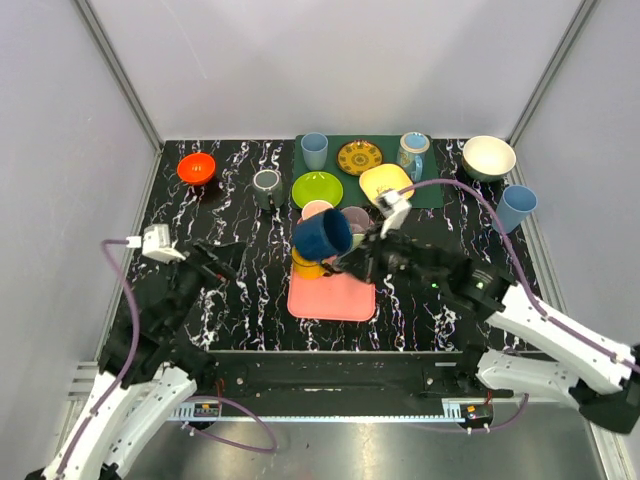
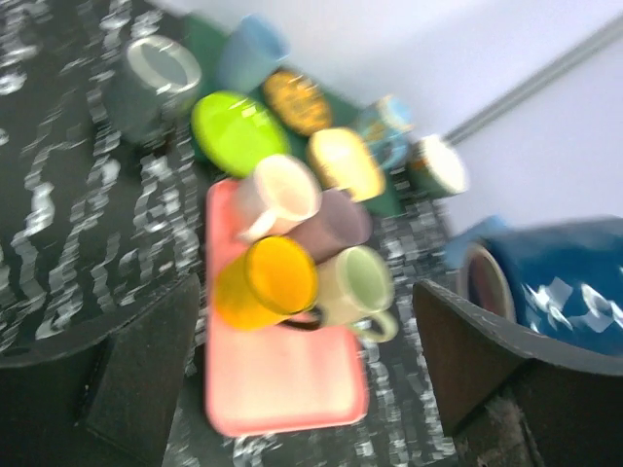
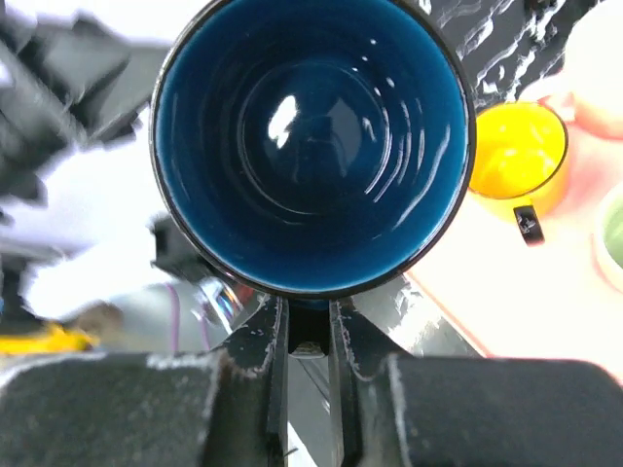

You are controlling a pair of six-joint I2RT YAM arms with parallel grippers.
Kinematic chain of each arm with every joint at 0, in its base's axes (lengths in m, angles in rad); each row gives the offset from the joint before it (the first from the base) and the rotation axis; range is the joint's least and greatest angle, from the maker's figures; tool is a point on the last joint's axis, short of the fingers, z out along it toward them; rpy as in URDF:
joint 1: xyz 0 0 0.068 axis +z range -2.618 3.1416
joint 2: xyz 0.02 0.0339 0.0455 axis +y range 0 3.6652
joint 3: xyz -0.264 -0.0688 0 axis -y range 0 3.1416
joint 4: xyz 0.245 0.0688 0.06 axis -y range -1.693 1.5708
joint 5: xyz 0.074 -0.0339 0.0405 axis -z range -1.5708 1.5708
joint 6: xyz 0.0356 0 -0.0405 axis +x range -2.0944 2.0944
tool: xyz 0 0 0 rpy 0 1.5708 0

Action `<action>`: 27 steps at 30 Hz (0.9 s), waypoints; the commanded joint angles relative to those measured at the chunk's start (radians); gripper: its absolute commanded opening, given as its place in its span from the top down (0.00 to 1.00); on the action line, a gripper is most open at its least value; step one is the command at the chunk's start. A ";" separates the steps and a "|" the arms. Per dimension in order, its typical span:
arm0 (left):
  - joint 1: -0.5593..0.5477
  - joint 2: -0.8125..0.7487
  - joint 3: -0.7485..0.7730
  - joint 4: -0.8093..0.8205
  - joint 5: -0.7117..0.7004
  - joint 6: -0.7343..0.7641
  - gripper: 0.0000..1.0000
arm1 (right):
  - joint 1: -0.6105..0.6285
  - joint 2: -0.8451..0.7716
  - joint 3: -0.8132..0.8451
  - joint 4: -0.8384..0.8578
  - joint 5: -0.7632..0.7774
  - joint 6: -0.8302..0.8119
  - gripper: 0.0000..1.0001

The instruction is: Turn the mug right side up

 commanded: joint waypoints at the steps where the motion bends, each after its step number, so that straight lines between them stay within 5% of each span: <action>1: -0.001 -0.118 -0.079 0.279 0.189 -0.030 0.04 | -0.219 -0.155 -0.169 0.480 -0.247 0.259 1.00; 6: -0.001 -0.115 -0.220 0.673 0.506 -0.189 0.01 | -0.276 -0.123 -0.248 0.820 -0.475 0.436 1.00; 14: -0.004 0.244 -0.288 1.283 0.792 -0.436 0.09 | -0.279 -0.069 -0.279 1.026 -0.550 0.526 1.00; 27: -0.073 0.408 -0.216 1.393 0.795 -0.415 0.18 | -0.279 0.004 -0.282 1.009 -0.533 0.496 1.00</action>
